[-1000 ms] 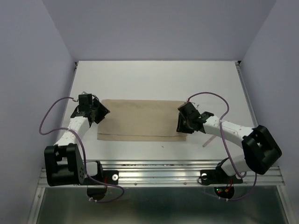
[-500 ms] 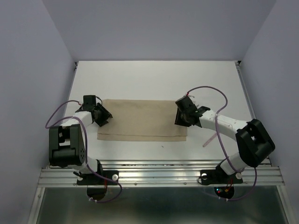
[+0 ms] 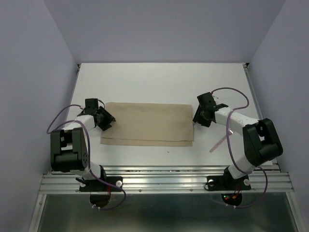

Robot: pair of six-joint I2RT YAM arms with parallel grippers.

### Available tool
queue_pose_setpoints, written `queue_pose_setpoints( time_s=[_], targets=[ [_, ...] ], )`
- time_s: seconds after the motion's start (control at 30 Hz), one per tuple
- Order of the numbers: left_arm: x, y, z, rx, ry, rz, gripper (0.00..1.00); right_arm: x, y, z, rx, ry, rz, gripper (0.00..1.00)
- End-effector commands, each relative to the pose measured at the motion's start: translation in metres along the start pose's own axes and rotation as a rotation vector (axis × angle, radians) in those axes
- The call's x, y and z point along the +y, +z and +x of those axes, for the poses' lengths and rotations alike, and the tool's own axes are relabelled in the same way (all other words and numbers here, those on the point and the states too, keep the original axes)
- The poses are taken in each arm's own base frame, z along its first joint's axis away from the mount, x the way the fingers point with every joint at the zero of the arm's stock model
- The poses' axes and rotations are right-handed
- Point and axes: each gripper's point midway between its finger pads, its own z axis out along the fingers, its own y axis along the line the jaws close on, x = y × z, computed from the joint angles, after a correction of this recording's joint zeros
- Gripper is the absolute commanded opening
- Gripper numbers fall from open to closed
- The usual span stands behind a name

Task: Fold the napkin into a case and place the utensils inside
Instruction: Move the rectangle-folded napkin to the center of the board, then move the knife to the corner of the board.

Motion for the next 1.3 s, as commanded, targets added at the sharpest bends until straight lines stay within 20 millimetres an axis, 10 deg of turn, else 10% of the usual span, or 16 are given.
queue_pose_setpoints(
  time_s=[0.0,0.47,1.07,1.27],
  targets=[
    [0.037,0.004,-0.004,0.002,-0.073,-0.118,0.53,0.019,-0.004,-0.008,0.004,-0.008,-0.055,0.50],
    [0.040,0.004,-0.010,-0.012,-0.077,-0.127,0.52,0.019,0.020,0.008,0.062,-0.040,-0.045,0.49],
    [0.036,0.008,-0.012,-0.004,-0.074,-0.115,0.52,0.026,0.005,0.014,0.024,-0.155,0.066,0.48],
    [0.036,0.008,-0.011,0.002,-0.072,-0.114,0.52,0.021,0.011,0.026,0.051,-0.146,0.089,0.24]
  ],
)
